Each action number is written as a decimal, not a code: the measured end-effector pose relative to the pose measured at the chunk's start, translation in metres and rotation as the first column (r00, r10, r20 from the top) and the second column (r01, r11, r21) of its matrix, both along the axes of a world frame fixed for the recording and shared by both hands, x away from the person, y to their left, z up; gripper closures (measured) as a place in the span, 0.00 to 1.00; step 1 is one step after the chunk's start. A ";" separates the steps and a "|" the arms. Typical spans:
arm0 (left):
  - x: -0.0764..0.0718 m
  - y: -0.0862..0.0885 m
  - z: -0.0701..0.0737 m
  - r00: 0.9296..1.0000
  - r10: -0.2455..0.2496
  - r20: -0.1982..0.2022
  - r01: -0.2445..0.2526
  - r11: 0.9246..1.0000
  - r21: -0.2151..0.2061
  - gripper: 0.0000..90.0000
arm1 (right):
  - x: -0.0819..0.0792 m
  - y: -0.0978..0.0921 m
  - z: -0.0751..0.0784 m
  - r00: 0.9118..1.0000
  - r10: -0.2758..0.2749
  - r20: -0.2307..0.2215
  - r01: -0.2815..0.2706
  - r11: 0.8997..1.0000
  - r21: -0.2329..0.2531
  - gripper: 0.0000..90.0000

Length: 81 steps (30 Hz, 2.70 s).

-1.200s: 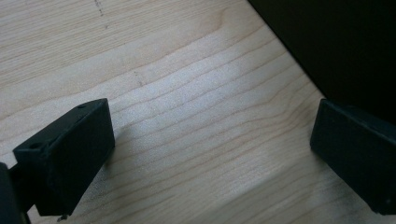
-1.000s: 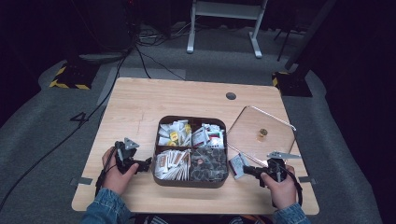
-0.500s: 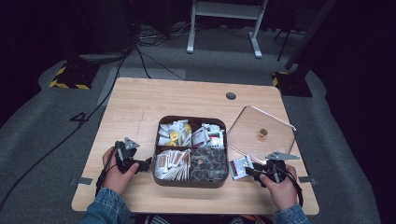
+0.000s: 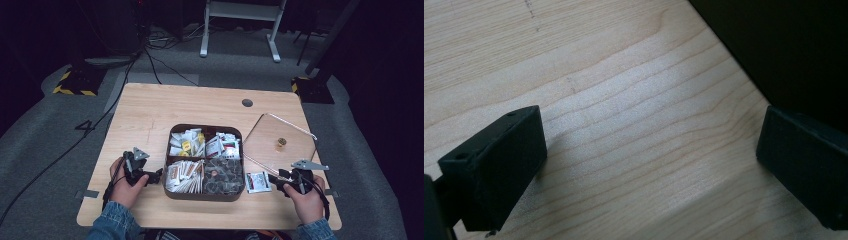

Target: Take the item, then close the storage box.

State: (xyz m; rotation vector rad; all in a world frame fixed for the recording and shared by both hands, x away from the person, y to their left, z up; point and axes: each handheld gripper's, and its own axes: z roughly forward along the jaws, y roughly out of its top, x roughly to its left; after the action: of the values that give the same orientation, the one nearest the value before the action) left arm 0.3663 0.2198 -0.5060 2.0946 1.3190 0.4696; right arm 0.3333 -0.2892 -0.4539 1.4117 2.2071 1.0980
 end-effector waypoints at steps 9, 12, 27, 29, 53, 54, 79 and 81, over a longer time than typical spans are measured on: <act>0.000 0.000 0.000 1.000 -0.001 -0.002 0.001 1.000 -0.002 0.00 | 0.004 -0.004 0.019 0.997 0.012 0.078 -0.014 1.000 0.026 0.50; 0.000 0.000 0.000 1.000 0.000 -0.001 0.000 1.000 -0.002 0.00 | 0.007 -0.004 0.025 0.996 0.014 0.087 -0.017 0.999 0.032 0.50; 0.000 0.000 0.000 1.000 0.001 0.001 -0.001 1.000 0.000 0.00 | 0.042 -0.009 0.039 0.996 0.014 0.093 -0.016 0.999 0.031 0.45; 0.000 0.000 0.000 1.000 0.001 0.001 -0.001 1.000 0.000 0.00 | 0.048 -0.011 0.040 0.996 -0.001 0.093 -0.001 1.000 0.020 0.44; 0.000 -0.001 0.000 1.000 -0.002 0.000 0.002 1.000 0.001 0.00 | 0.111 -0.022 0.018 0.986 -0.122 0.115 0.122 0.993 0.002 0.37; -0.001 -0.001 0.000 1.000 -0.002 -0.001 0.002 1.000 0.001 0.00 | 0.113 -0.022 0.017 0.985 -0.124 0.117 0.125 0.992 -0.001 0.36; -0.001 -0.001 0.000 1.000 -0.003 -0.001 0.003 1.000 0.001 0.00 | 0.142 -0.034 -0.025 0.983 -0.183 0.017 0.184 0.978 -0.096 0.47; -0.001 -0.001 0.000 1.000 -0.003 -0.001 0.003 1.000 0.001 0.00 | 0.142 -0.034 -0.028 0.984 -0.180 0.006 0.179 0.978 -0.103 0.50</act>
State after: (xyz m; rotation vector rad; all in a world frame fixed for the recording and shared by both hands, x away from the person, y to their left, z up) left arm 0.3654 0.2190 -0.5060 2.0978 1.3162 0.4675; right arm 0.4757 -0.3233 -0.4818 1.5338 2.0594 0.9071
